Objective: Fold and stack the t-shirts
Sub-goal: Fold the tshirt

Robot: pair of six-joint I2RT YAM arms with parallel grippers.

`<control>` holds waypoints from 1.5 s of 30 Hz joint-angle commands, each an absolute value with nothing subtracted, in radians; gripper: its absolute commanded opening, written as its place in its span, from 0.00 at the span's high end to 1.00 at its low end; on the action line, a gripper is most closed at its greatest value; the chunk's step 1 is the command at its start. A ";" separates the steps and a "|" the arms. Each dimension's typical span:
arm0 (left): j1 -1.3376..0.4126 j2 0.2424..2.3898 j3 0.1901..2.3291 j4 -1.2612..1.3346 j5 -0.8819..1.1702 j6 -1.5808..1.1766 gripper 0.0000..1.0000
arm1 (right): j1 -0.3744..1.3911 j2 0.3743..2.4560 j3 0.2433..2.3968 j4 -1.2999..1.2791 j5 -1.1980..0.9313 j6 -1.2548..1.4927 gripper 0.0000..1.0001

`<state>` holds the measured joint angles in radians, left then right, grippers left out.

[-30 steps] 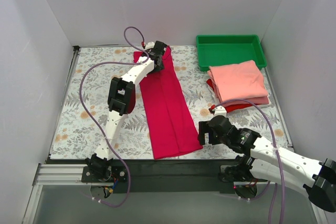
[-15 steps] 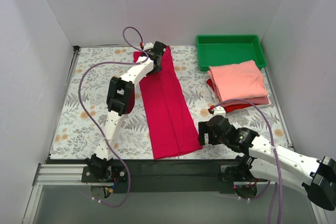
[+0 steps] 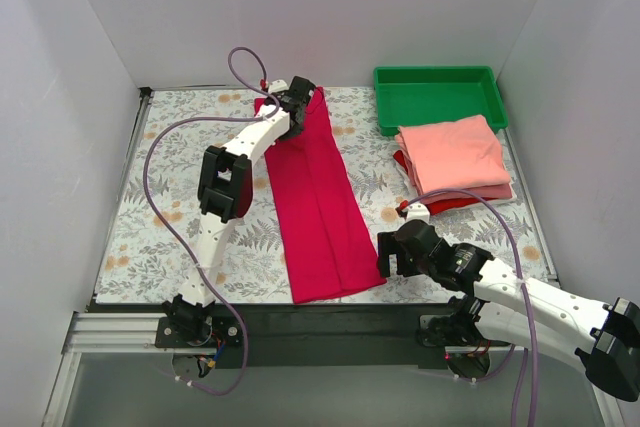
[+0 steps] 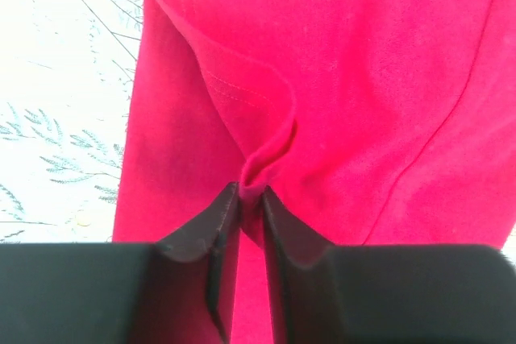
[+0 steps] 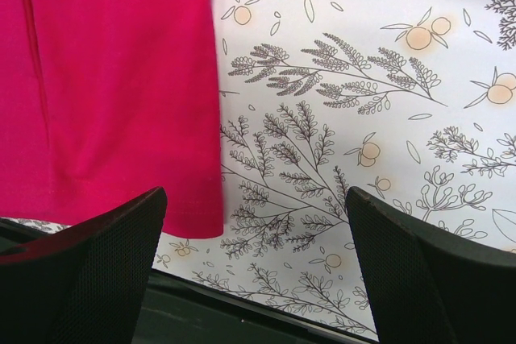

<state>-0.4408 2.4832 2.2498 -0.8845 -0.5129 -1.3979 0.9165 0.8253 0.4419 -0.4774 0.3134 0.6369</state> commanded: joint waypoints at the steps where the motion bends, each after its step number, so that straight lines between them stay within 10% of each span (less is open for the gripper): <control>1: -0.445 2.391 2.237 -0.911 -0.564 -1.420 0.89 | 0.913 0.818 0.457 -0.479 0.318 0.650 0.02; 16: -0.469 2.347 2.149 -0.949 -0.577 -1.506 0.99 | 0.913 0.811 0.448 -0.479 0.313 0.650 0.02; 22: -0.471 2.339 2.152 -1.023 -0.597 -1.591 0.67 | 0.913 0.796 0.440 -0.480 0.307 0.652 0.02; 29: -0.471 2.332 2.135 -1.095 -0.603 -1.640 0.61 | 0.913 0.759 0.433 -0.480 0.301 0.652 0.02; 36: -0.474 2.235 2.027 -1.132 -0.581 -1.675 0.32 | 0.911 0.738 0.431 -0.483 0.305 0.638 0.02; 45: -0.567 1.771 1.489 -0.915 -0.341 -1.654 0.13 | 0.907 0.729 0.440 -0.503 0.325 0.644 0.02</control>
